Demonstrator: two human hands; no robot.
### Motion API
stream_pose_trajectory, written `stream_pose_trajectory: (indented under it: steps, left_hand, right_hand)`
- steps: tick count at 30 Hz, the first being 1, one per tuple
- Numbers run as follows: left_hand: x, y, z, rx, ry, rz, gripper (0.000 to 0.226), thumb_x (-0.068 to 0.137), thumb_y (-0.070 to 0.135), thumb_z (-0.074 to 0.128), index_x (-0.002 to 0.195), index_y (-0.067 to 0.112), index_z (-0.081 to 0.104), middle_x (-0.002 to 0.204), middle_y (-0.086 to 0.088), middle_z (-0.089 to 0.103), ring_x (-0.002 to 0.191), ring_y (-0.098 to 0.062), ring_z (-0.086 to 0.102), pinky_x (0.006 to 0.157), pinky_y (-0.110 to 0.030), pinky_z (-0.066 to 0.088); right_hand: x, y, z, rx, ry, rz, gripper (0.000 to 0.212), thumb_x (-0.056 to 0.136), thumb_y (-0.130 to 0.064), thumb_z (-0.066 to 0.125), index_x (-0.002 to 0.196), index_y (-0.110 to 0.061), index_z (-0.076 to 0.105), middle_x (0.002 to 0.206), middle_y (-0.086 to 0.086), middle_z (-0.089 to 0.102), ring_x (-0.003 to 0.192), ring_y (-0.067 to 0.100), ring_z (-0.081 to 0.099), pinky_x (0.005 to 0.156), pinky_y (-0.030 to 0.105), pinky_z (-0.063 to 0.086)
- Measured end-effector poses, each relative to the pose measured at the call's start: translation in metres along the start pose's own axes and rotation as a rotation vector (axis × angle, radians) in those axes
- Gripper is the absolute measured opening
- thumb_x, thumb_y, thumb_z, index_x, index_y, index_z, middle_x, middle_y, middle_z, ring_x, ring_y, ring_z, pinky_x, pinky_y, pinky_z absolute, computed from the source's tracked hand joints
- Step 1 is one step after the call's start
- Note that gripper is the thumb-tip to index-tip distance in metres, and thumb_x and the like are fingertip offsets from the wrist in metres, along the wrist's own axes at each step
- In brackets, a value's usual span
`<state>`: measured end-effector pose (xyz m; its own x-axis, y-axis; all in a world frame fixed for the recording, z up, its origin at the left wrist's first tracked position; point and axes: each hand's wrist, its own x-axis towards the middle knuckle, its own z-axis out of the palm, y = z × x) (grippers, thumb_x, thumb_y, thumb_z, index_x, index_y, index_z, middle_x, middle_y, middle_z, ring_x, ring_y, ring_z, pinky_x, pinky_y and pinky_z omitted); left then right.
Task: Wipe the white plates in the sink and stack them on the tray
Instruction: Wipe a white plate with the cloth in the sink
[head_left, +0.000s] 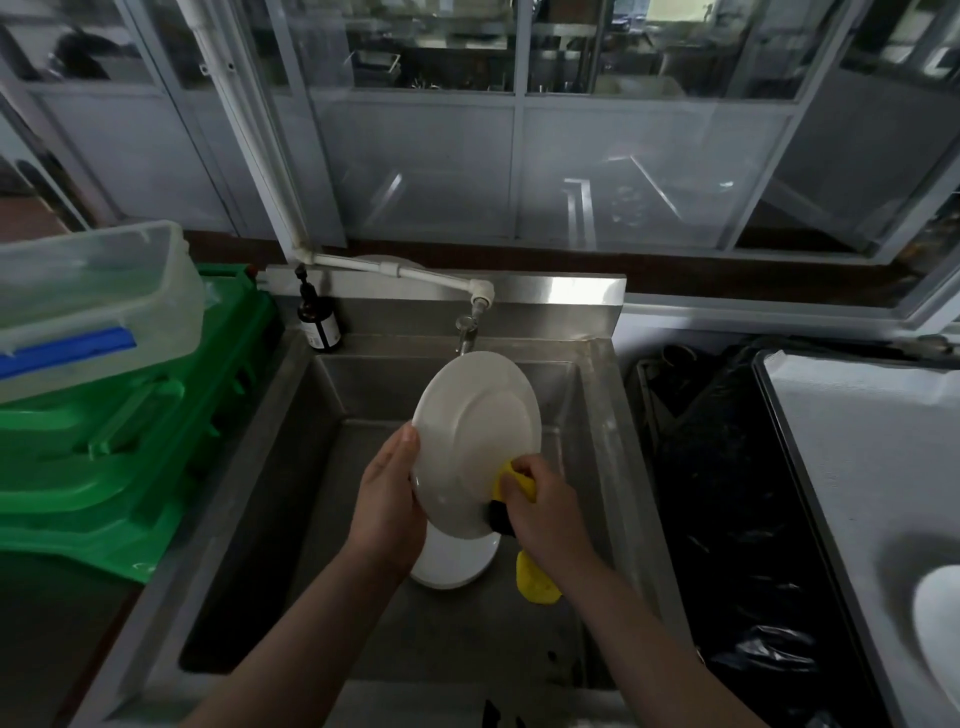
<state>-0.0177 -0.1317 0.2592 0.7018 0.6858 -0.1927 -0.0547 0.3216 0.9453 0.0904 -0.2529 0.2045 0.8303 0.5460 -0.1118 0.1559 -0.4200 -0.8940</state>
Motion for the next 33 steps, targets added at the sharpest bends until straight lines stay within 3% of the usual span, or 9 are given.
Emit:
stream_pose_trajectory:
  steps: [8, 14, 17, 20, 23, 30, 33]
  left_hand:
    - [-0.004, -0.01, -0.003, -0.003, -0.001, -0.038, 0.033, 0.107, 0.026, 0.036, 0.123, 0.018, 0.064, 0.111, -0.008, 0.074, 0.101, -0.024, 0.072, 0.075, -0.034, 0.06]
    - [-0.007, -0.013, -0.007, -0.06, -0.03, -0.06, 0.037, 0.106, 0.026, 0.036, 0.127, 0.008, 0.061, 0.116, -0.02, 0.07, 0.109, -0.034, 0.068, 0.09, -0.044, 0.058]
    - [-0.007, -0.014, -0.009, -0.071, -0.044, -0.063, 0.042, 0.106, 0.029, 0.035, 0.132, 0.004, 0.058, 0.12, -0.026, 0.067, 0.115, -0.041, 0.064, 0.097, -0.053, 0.053]
    - [-0.008, -0.017, -0.007, -0.059, -0.065, -0.05, 0.042, 0.107, 0.026, 0.034, 0.13, 0.002, 0.059, 0.118, -0.027, 0.067, 0.111, -0.041, 0.065, 0.09, -0.048, 0.057]
    - [-0.011, -0.019, -0.004, -0.041, -0.089, -0.037, 0.039, 0.107, 0.024, 0.035, 0.126, 0.001, 0.062, 0.115, -0.026, 0.069, 0.108, -0.038, 0.068, 0.082, -0.039, 0.059]
    - [-0.012, -0.02, -0.007, 0.015, -0.056, -0.04, 0.035, 0.107, 0.024, 0.038, 0.126, 0.009, 0.064, 0.117, -0.016, 0.071, 0.111, -0.03, 0.068, 0.09, -0.042, 0.056]
    - [-0.012, -0.022, -0.01, 0.009, -0.028, -0.043, 0.034, 0.107, 0.023, 0.039, 0.123, 0.009, 0.065, 0.113, -0.017, 0.072, 0.108, -0.031, 0.069, 0.09, -0.043, 0.057]
  right_hand:
    - [-0.009, -0.026, 0.011, 0.121, -0.093, 0.013, 0.008, 0.096, -0.025, 0.056, 0.101, -0.023, 0.061, 0.093, -0.009, 0.061, 0.087, 0.001, 0.057, 0.06, 0.008, 0.039]
    - [-0.012, -0.041, 0.017, 0.164, -0.101, -0.032, 0.007, 0.095, -0.028, 0.057, 0.095, -0.024, 0.062, 0.09, -0.006, 0.064, 0.086, 0.007, 0.061, 0.068, 0.017, 0.048]
    - [-0.012, -0.048, 0.017, 0.139, -0.101, -0.065, 0.007, 0.095, -0.029, 0.057, 0.098, -0.024, 0.061, 0.09, -0.008, 0.063, 0.085, 0.005, 0.061, 0.066, 0.014, 0.046]
    - [-0.011, -0.055, 0.013, 0.114, -0.101, -0.094, 0.008, 0.096, -0.03, 0.056, 0.098, -0.023, 0.061, 0.088, -0.009, 0.061, 0.081, 0.003, 0.059, 0.059, 0.006, 0.041]
    - [-0.009, -0.061, 0.013, 0.045, -0.105, -0.144, 0.007, 0.097, -0.03, 0.054, 0.094, -0.024, 0.057, 0.081, -0.012, 0.058, 0.076, 0.0, 0.056, 0.058, 0.008, 0.037]
    - [-0.01, -0.069, 0.024, 0.017, -0.091, -0.203, 0.007, 0.098, -0.03, 0.053, 0.1, -0.026, 0.059, 0.087, -0.013, 0.061, 0.085, 0.004, 0.059, 0.073, 0.021, 0.048]
    - [-0.016, -0.066, 0.028, -0.009, -0.096, -0.242, 0.009, 0.099, -0.029, 0.053, 0.104, -0.026, 0.059, 0.087, -0.016, 0.058, 0.082, -0.001, 0.056, 0.069, 0.008, 0.041]
